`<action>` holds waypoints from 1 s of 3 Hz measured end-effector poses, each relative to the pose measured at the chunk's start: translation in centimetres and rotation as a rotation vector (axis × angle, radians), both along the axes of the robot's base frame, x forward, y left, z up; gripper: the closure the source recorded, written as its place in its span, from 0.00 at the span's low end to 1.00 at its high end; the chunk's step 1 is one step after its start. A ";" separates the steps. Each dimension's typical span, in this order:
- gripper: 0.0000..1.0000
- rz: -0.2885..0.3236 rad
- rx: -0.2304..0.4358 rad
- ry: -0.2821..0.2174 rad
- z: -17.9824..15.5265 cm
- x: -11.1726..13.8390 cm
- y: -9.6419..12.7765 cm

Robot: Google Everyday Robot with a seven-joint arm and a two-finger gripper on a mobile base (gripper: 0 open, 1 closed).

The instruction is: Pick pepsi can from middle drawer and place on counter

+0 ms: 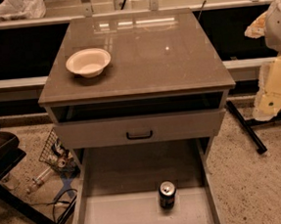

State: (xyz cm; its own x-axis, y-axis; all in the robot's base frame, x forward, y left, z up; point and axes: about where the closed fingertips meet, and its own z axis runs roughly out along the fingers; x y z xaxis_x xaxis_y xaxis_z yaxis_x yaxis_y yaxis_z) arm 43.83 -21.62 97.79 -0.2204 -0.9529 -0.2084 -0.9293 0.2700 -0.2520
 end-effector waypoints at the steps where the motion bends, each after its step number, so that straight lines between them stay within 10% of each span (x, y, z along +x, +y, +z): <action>1: 0.00 0.000 0.000 0.000 0.0 0.0 0.0; 3: 0.00 0.019 0.145 -0.024 -6.0 -2.3 -1.1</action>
Offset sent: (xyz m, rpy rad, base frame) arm -0.0171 -0.0308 -0.0792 0.2183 -0.0594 -0.0222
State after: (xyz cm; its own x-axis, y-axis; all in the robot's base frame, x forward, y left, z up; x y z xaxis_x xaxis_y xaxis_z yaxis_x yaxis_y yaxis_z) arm 41.48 -22.74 91.80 -0.1960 -0.9161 -0.3496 -0.9286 0.2880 -0.2341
